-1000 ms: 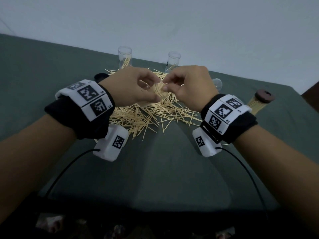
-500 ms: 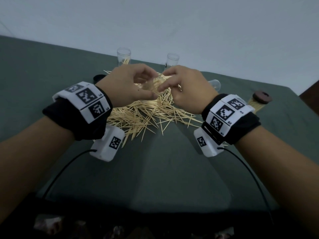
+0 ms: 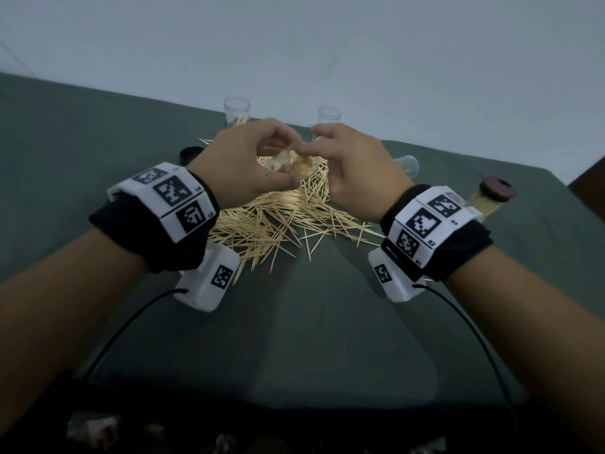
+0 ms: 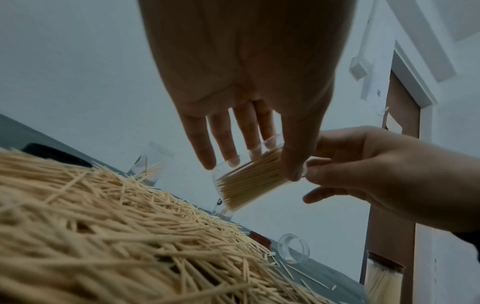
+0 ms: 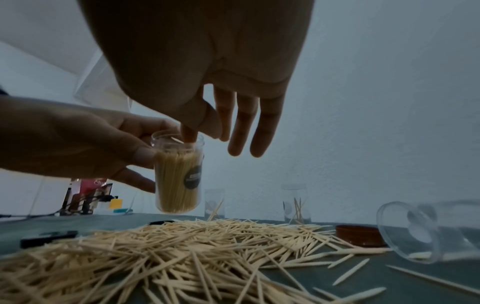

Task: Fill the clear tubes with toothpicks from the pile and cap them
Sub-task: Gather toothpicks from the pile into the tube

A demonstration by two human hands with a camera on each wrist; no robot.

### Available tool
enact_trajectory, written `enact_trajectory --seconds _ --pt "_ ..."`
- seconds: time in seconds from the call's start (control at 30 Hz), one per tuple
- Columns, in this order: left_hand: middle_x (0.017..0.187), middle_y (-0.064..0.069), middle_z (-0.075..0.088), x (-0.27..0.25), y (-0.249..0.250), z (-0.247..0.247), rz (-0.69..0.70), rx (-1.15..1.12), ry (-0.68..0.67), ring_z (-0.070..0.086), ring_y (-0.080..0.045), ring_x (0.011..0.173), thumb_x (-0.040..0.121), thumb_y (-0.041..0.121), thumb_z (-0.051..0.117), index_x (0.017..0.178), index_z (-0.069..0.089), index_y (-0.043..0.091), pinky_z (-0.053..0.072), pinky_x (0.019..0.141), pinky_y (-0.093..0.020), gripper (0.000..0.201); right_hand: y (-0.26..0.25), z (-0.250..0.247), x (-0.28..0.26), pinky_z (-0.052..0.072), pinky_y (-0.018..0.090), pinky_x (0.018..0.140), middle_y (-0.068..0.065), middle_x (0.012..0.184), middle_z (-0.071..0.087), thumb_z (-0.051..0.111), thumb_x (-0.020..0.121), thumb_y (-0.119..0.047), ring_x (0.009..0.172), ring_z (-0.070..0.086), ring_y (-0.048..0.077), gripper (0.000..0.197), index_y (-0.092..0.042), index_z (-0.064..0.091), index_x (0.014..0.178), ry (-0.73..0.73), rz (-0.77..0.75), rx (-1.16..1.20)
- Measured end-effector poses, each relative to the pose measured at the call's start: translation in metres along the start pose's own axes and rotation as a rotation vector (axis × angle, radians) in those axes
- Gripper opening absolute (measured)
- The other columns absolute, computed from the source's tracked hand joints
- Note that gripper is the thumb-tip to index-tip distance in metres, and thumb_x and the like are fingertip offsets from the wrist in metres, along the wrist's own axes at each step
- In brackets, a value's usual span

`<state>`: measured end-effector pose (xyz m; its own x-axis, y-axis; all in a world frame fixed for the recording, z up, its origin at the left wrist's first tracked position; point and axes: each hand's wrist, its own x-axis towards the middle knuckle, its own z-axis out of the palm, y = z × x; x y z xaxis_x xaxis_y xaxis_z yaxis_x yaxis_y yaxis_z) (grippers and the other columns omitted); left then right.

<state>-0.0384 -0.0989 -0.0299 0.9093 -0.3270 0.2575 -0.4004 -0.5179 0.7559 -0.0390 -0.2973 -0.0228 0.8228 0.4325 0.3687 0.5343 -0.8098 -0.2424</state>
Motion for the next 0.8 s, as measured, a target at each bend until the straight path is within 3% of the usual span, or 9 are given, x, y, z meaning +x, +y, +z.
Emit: enact_trajectory --seconds 0.17,0.27,0.37,0.53,0.8 --pt "0.115 0.016 0.065 0.001 -0.001 0.002 0.007 0.022 0.014 0.059 0.002 0.113 0.070 0.033 0.084 0.116 0.061 0.026 0.052 0.097 -0.030 0.052 -0.003 -0.002 -0.001 0.033 0.026 0.104 0.004 0.138 0.051 0.053 0.082 0.005 0.128 0.047 0.022 0.043 -0.024 0.071 0.108 -0.017 0.026 0.048" --pt "0.114 0.017 0.065 0.001 0.000 0.002 0.009 0.031 0.028 0.059 0.002 0.113 0.071 0.033 0.084 0.115 0.061 0.028 0.052 0.097 -0.029 0.051 -0.004 -0.003 -0.001 0.032 0.030 0.109 0.006 0.145 0.044 0.052 0.084 0.003 0.133 0.042 0.023 0.051 -0.023 0.062 0.126 -0.047 0.051 0.000" --pt "0.112 0.019 0.065 -0.001 0.004 0.005 0.037 0.058 0.022 0.058 0.004 0.112 0.072 0.029 0.083 0.115 0.061 0.028 0.051 0.095 -0.025 0.048 -0.005 0.001 -0.001 0.031 0.036 0.113 0.005 0.150 0.038 0.054 0.085 0.001 0.137 0.037 0.024 0.055 -0.024 0.056 0.134 -0.158 0.089 -0.056" --pt "0.114 0.021 0.063 -0.003 0.009 0.014 0.086 0.094 -0.024 0.054 0.007 0.113 0.074 0.028 0.082 0.118 0.061 0.030 0.041 0.089 -0.007 0.049 -0.007 0.004 -0.003 0.041 0.032 0.103 0.002 0.139 0.049 0.053 0.079 0.001 0.124 0.049 0.022 0.055 -0.023 0.060 0.129 -0.284 0.147 0.018" --pt "0.115 0.019 0.063 -0.002 0.008 0.014 0.080 0.099 -0.032 0.054 0.006 0.113 0.074 0.028 0.082 0.119 0.060 0.028 0.040 0.087 -0.002 0.050 -0.007 0.002 -0.002 0.039 0.033 0.105 -0.001 0.138 0.049 0.051 0.077 0.001 0.126 0.047 0.020 0.053 -0.022 0.062 0.124 -0.317 0.165 0.059"
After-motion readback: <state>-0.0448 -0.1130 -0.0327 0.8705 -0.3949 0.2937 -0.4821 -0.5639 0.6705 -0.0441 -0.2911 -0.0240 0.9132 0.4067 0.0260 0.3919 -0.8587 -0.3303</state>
